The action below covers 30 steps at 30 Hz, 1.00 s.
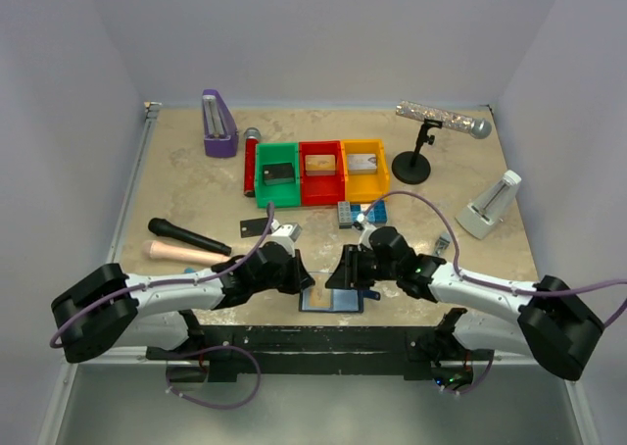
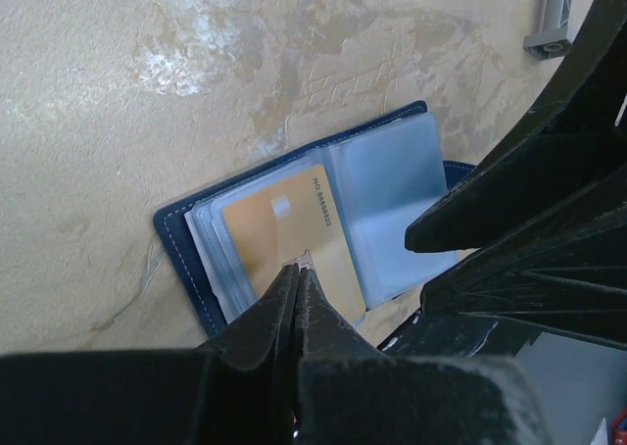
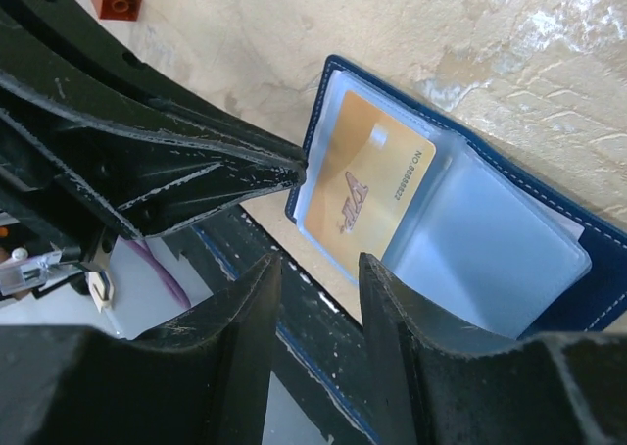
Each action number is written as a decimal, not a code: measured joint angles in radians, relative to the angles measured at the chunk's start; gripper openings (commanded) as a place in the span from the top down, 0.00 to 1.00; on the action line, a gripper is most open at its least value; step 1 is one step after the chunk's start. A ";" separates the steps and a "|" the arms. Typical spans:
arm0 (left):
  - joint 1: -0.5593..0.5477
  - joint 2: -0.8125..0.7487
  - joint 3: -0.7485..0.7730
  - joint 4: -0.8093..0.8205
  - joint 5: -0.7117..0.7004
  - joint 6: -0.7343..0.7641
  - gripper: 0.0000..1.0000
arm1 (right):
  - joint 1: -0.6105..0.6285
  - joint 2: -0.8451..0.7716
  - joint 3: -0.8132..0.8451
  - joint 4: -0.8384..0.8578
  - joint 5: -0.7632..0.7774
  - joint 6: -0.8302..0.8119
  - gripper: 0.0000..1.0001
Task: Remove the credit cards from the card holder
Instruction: Remove the credit card from the card holder.
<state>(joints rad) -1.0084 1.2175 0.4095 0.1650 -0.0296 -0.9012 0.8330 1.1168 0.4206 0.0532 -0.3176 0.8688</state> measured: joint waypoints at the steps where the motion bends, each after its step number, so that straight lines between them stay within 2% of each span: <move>1: 0.000 0.006 -0.005 0.013 0.002 -0.002 1.00 | 0.000 0.018 -0.005 0.021 -0.006 0.008 0.57; 12: 0.000 0.016 -0.086 0.060 0.009 -0.023 1.00 | 0.000 0.167 -0.023 0.160 -0.027 0.061 0.57; 30: 0.000 0.031 -0.094 0.101 0.016 -0.024 1.00 | 0.000 0.211 -0.036 0.195 -0.033 0.063 0.55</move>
<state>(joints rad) -1.0084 1.2484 0.3157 0.2657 -0.0132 -0.9253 0.8330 1.3277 0.3847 0.2481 -0.3504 0.9321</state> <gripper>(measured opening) 0.013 0.438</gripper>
